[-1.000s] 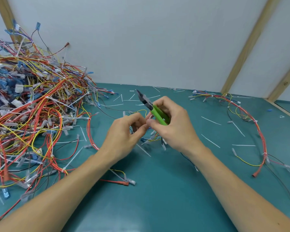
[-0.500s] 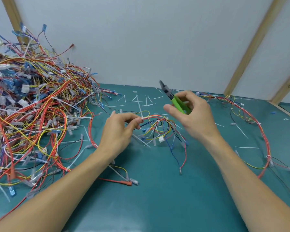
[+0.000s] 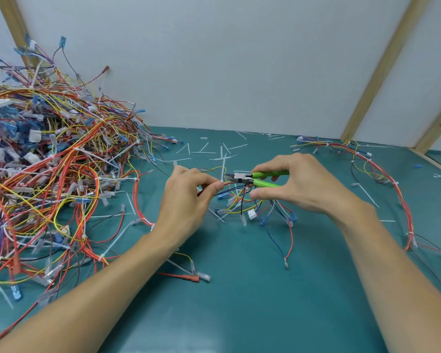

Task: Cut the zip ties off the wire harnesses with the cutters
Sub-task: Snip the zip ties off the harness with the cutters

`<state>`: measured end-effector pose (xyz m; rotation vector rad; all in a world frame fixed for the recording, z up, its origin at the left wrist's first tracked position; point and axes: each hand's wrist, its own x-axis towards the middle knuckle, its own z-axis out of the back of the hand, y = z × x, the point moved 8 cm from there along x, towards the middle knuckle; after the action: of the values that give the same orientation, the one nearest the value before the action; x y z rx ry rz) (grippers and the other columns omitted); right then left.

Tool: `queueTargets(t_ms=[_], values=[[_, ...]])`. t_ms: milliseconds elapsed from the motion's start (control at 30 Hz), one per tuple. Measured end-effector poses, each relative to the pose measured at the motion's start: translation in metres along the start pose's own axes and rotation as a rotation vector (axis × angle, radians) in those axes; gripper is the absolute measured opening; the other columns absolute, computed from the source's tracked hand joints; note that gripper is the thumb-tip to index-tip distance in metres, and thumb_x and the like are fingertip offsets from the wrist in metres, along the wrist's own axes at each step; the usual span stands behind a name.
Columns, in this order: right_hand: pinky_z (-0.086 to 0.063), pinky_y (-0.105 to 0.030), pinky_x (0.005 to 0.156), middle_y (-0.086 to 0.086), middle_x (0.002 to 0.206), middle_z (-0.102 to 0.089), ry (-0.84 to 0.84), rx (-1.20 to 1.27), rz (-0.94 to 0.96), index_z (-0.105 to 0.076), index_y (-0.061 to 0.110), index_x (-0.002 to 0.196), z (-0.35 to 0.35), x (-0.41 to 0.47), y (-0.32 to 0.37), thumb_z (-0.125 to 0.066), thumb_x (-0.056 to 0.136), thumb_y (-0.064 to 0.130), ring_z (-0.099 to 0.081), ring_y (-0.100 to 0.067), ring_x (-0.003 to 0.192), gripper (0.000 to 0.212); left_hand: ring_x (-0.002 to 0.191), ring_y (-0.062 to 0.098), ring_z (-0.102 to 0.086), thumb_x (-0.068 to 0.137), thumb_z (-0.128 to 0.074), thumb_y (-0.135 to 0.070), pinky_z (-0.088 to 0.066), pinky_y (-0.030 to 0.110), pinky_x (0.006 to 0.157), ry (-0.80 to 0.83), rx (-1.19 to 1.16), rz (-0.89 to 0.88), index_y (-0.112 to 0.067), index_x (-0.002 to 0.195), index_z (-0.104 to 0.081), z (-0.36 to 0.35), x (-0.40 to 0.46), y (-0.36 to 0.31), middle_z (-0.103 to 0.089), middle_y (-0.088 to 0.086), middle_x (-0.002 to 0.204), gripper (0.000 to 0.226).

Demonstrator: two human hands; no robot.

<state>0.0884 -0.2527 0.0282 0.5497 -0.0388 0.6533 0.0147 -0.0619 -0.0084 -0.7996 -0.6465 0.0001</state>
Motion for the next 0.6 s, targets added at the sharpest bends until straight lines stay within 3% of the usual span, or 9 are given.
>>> queueTargets(t_ms=[167, 333, 600], values=[[-0.054, -0.041, 0.093, 0.019, 0.098, -0.075, -0.008, 0.013, 0.011, -0.078, 0.042, 0.107, 0.000, 0.000, 0.002, -0.076, 0.060, 0.075, -0.067, -0.007, 0.095, 0.057, 0.088, 0.021, -0.047, 0.089, -0.075, -0.028, -0.039, 0.035, 0.081, -0.020, 0.058, -0.049, -0.018, 0.084, -0.078, 0.001, 0.001, -0.003, -0.060, -0.009, 0.073, 0.012], [-0.053, -0.042, 0.091, 0.020, 0.096, -0.073, -0.084, 0.002, 0.062, -0.079, 0.041, 0.103, 0.005, -0.001, 0.005, -0.083, 0.068, 0.063, -0.065, -0.007, 0.092, 0.041, 0.087, 0.023, -0.048, 0.090, -0.074, -0.028, -0.043, 0.044, 0.084, -0.030, 0.044, -0.062, -0.019, 0.084, -0.078, 0.002, 0.001, -0.003, -0.062, -0.007, 0.075, 0.012], [-0.052, -0.043, 0.090, 0.018, 0.095, -0.072, -0.089, -0.020, 0.075, -0.079, 0.041, 0.102, 0.007, -0.001, 0.003, -0.084, 0.071, 0.056, -0.064, -0.009, 0.091, 0.035, 0.083, 0.013, -0.040, 0.094, -0.067, -0.035, -0.030, 0.033, 0.083, -0.084, 0.101, -0.169, -0.025, 0.085, -0.076, 0.003, 0.000, -0.009, -0.058, -0.012, 0.073, 0.016]])
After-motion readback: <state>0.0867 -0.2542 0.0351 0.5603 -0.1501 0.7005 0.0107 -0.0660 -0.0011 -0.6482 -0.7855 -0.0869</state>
